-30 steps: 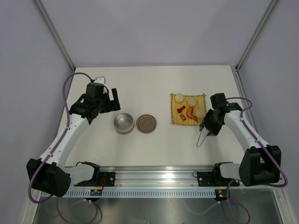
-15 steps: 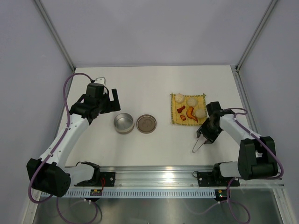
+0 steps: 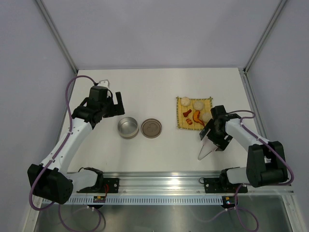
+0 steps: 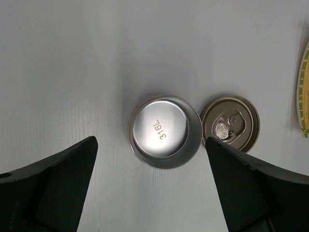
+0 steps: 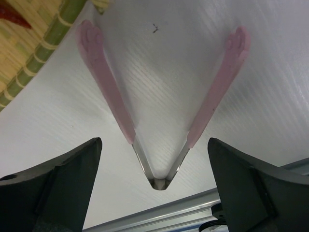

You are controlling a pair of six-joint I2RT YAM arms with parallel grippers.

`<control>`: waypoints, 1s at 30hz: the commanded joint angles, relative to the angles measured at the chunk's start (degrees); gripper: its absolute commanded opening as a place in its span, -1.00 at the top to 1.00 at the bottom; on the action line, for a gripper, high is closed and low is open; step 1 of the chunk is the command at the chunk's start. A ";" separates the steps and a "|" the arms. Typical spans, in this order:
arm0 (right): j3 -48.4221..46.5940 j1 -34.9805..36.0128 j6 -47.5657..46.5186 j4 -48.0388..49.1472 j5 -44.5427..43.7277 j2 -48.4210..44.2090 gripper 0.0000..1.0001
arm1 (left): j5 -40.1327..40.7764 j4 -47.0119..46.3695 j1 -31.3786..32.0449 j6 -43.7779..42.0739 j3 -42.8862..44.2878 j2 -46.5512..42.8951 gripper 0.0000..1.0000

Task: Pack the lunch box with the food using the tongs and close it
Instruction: Place the clamp at the center of the board, then pick up the clamp at the center of the board.

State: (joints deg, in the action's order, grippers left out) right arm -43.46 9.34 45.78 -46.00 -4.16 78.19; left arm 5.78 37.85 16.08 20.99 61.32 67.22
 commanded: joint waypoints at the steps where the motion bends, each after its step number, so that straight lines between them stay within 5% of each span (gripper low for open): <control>1: 0.04 2.08 2.29 -1.72 -3.31 -4.09 -0.99 | -0.59 -1.37 0.18 -0.52 -0.23 -0.69 -0.98; 14: 4.61 9.37 10.38 2.04 -6.47 -3.75 -0.99 | -0.24 -0.84 0.18 -0.69 -0.59 -1.57 -0.98; 30: 4.44 9.64 11.52 6.44 -8.41 0.90 -0.79 | -0.77 -1.02 0.27 -0.87 -0.32 -1.66 -0.98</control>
State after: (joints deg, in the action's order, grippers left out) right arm -38.24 18.39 55.90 -41.87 -10.61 77.34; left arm 5.78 37.85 16.08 20.97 61.25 66.85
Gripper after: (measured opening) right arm 0.909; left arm 0.988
